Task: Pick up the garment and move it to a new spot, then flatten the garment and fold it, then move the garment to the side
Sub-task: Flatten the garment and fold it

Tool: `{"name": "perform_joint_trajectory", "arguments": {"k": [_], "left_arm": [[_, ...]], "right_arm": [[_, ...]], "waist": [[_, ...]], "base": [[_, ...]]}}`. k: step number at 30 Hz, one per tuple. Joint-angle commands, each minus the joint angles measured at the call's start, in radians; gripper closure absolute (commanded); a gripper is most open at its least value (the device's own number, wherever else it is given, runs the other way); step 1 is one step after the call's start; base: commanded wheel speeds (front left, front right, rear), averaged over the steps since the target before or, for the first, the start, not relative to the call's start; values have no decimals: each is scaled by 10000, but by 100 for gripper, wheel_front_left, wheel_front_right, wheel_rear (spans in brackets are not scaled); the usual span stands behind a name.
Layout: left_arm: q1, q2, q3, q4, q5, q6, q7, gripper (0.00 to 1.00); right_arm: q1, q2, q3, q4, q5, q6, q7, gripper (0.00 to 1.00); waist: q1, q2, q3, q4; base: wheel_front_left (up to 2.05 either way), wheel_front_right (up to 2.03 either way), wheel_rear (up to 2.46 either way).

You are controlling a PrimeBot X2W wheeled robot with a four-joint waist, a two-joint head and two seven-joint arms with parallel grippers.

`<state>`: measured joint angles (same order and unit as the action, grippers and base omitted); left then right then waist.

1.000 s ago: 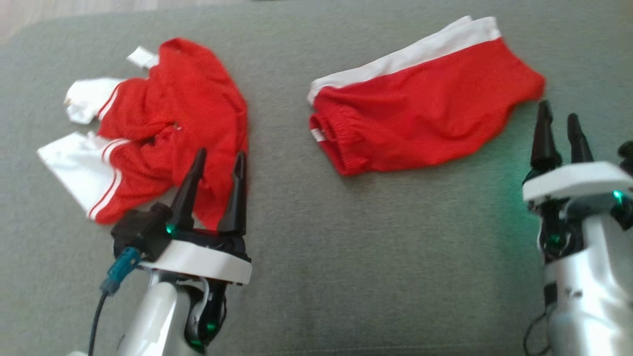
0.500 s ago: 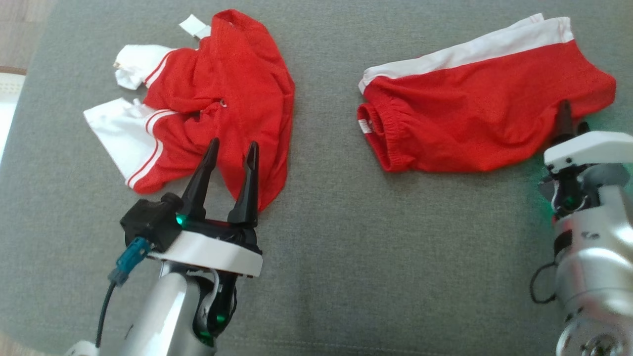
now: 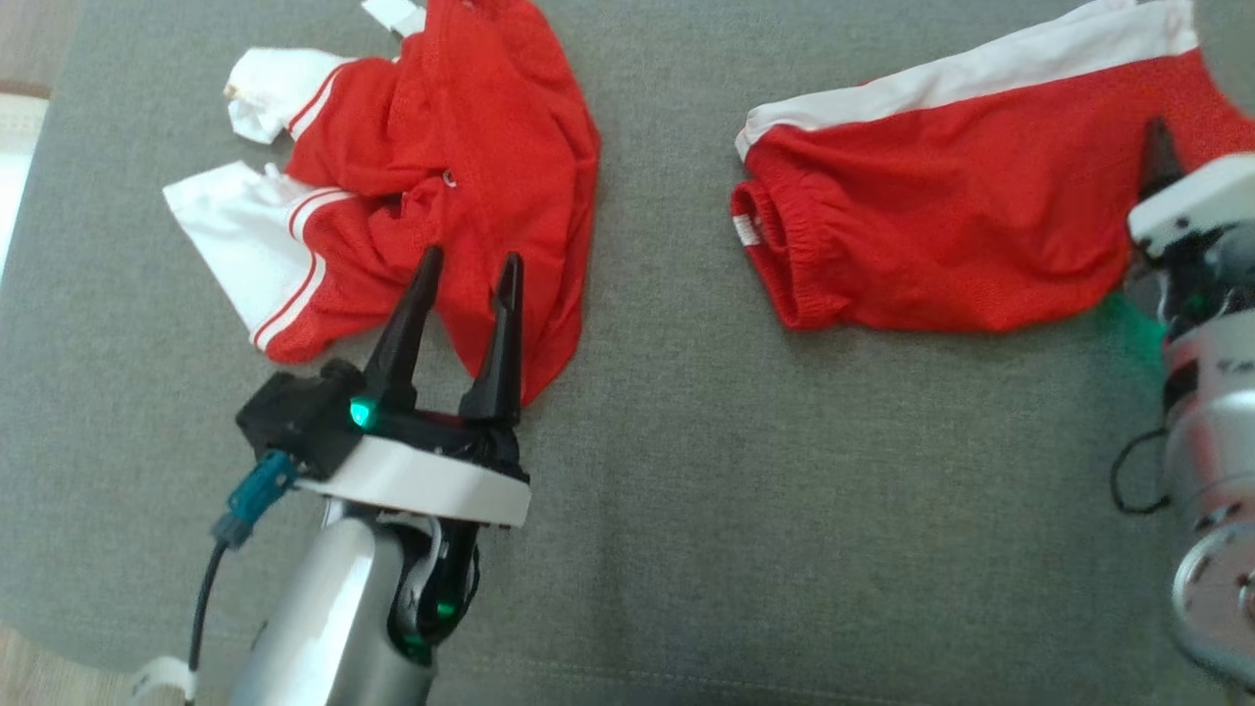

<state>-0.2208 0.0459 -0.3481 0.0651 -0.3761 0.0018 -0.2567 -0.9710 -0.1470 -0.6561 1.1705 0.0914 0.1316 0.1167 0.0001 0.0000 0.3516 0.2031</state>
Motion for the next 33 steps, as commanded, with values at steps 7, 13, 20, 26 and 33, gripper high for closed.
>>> {"name": "perform_joint_trajectory", "arguments": {"k": [7, 13, 20, 26, 33], "left_arm": [[-495, 43, 194, -357, -42, 106, -51, 0], [-487, 43, 216, -230, -101, 136, -51, 0], [-285, 43, 384, -178, 19, 126, -51, 0], [-46, 43, 446, -133, 147, 84, -51, 0], [228, 43, 454, -119, 181, 90, -51, 0]], "right_arm": [[-876, -73, 99, 18, -559, -9, 798, 100], [-705, -220, -174, -119, -564, -9, 495, 100], [56, -304, -423, -404, -328, -9, -290, 100], [924, -453, -845, -776, -100, -9, -766, 100], [1784, -366, -1347, -1325, -288, -9, -1025, 100]], "waist": [[-1, 0, 397, 165], [-1, 0, 115, 133], [-1, 0, -461, -259], [-1, 0, -965, -633], [-1, 0, -1330, -807]], "base": [[0, 0, 0], [0, 0, 0], [0, 0, 0], [0, 0, 0], [0, 0, 0]]}}
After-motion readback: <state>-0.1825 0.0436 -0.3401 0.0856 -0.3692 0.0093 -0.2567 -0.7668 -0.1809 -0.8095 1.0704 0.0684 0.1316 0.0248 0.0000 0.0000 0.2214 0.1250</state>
